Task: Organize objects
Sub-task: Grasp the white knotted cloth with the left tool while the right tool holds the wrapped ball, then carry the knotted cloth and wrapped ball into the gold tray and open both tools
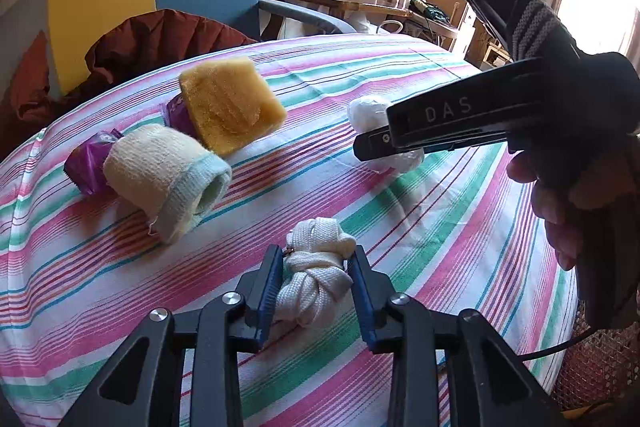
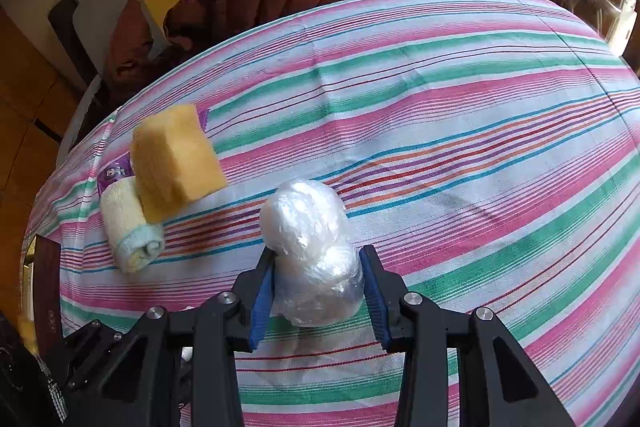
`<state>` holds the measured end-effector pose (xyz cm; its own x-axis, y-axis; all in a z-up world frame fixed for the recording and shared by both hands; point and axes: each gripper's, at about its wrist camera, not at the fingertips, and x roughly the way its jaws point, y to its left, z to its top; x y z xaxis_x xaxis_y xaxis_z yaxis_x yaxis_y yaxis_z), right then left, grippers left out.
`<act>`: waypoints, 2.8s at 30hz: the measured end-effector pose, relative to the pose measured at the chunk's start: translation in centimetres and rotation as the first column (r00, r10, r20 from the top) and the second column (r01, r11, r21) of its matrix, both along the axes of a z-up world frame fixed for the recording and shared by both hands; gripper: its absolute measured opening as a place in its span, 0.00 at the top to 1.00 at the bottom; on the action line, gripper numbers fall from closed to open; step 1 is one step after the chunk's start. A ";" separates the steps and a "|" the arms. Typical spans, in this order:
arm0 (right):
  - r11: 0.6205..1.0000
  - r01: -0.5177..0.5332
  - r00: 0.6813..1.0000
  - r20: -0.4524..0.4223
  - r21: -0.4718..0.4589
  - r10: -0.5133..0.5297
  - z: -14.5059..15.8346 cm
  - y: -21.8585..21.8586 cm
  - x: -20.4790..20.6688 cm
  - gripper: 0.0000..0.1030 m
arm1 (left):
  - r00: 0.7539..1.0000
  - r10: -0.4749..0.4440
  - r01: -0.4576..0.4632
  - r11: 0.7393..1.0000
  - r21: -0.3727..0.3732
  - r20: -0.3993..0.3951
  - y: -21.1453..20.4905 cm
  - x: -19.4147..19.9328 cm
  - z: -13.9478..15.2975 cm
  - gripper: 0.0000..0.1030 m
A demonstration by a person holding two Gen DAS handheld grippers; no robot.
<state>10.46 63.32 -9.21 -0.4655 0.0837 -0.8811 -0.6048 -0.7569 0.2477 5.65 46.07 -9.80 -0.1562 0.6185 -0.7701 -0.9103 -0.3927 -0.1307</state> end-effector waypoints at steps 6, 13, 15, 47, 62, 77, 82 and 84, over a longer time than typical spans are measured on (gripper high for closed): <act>0.999 -0.034 0.999 -0.024 0.042 0.035 1.4 -1.8 0.4 0.60 | 0.995 0.094 -0.095 0.994 0.054 0.018 -3.9 -1.0 0.1 0.68; 0.982 -0.119 0.992 -0.012 0.143 0.122 2.6 -5.2 -0.2 0.60 | 0.980 0.183 -0.191 0.976 0.104 0.081 -8.1 -2.6 0.0 0.68; 0.974 -0.146 0.989 -0.007 0.172 0.149 2.7 -6.0 -0.6 0.60 | 0.981 0.183 -0.189 0.976 0.106 0.066 -8.8 -2.2 0.0 0.68; 0.845 -0.430 0.889 -0.017 0.317 0.458 1.5 -17.3 -3.5 0.60 | 0.971 0.236 -0.239 0.955 0.177 0.040 -20.3 1.1 2.8 0.68; 0.741 -0.491 0.828 -0.017 0.458 0.560 1.9 -20.4 -3.5 0.60 | 0.889 0.457 -0.444 0.858 0.259 0.008 -33.2 -1.8 7.2 0.68; 0.728 -0.579 0.740 -0.139 0.367 0.659 6.0 -29.2 -4.4 0.60 | 0.652 0.755 -0.750 0.632 0.198 0.061 -44.9 -7.8 6.1 0.68; 0.692 -0.623 0.675 -0.196 0.365 0.711 7.5 -34.2 -4.6 0.60 | 0.576 0.811 -0.815 0.561 0.143 0.105 -47.5 -9.5 4.8 0.68; 0.677 -0.640 0.651 -0.211 0.364 0.729 7.8 -35.9 -4.7 0.60 | 0.562 0.821 -0.826 0.550 0.128 0.103 -48.1 -9.9 4.4 0.68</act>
